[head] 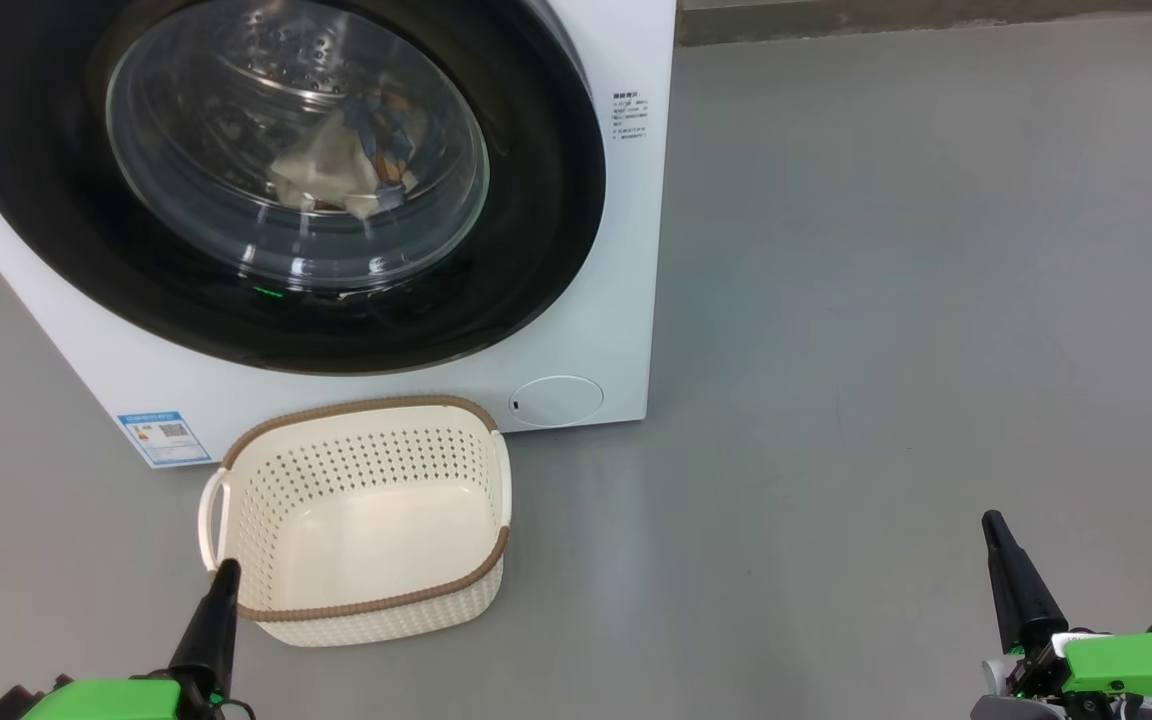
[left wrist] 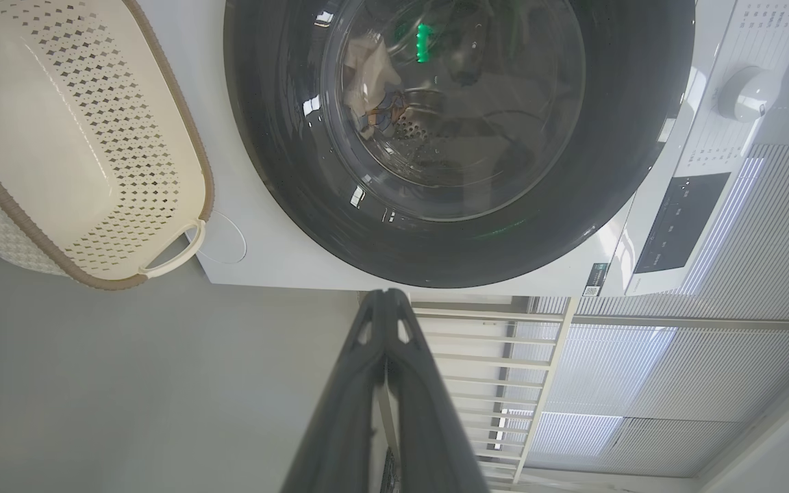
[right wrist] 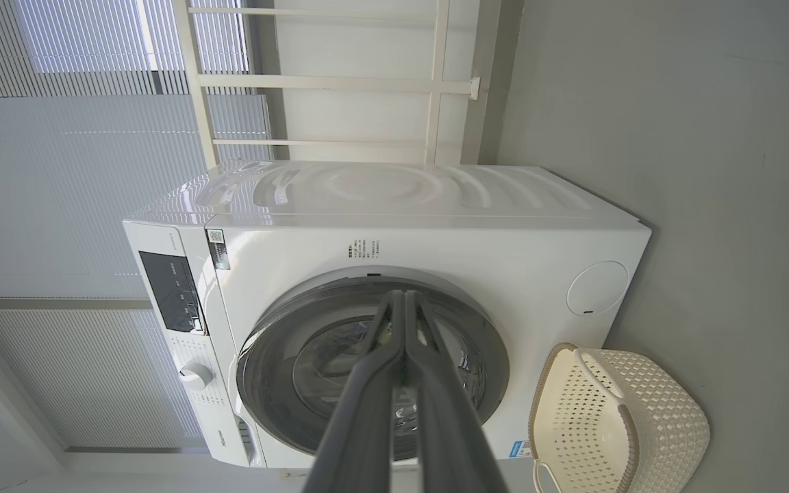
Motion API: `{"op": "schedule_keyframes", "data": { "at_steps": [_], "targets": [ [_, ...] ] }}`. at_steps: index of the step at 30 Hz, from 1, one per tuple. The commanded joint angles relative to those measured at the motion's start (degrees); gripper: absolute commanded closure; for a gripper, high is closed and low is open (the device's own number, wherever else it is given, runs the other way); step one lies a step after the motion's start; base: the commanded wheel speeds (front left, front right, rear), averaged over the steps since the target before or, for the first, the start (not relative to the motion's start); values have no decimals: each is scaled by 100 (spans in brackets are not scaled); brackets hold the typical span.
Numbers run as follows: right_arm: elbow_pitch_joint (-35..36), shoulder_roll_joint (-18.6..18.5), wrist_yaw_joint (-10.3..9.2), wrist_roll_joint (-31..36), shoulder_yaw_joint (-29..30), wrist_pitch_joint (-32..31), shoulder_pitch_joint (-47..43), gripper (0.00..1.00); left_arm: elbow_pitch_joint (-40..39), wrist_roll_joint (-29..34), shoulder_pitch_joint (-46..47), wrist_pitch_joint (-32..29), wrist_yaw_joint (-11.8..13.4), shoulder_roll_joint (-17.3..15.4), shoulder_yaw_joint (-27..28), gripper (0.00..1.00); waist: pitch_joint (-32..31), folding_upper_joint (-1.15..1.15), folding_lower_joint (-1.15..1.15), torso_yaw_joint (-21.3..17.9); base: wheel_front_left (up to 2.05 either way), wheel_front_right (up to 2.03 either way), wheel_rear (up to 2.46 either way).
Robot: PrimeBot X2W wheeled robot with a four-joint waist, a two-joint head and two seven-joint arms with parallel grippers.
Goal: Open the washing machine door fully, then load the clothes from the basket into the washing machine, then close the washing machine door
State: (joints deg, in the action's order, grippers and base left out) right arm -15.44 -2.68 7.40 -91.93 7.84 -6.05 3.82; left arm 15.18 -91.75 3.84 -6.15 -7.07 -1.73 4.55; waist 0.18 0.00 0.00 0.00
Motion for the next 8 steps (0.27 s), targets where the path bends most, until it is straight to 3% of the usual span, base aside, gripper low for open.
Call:
{"op": "schedule_keyframes", "data": {
  "at_steps": [1,8],
  "targets": [
    [142,-20,9,-20,-128,-47,237,100,-113,-43,235,-33,-42,-115,195,100,0,0,0,0,0,0,0],
    [142,-20,9,-21,-129,-47,237,100,-113,-43,235,-33,-42,-115,195,100,0,0,0,0,0,0,0]
  ]
}}
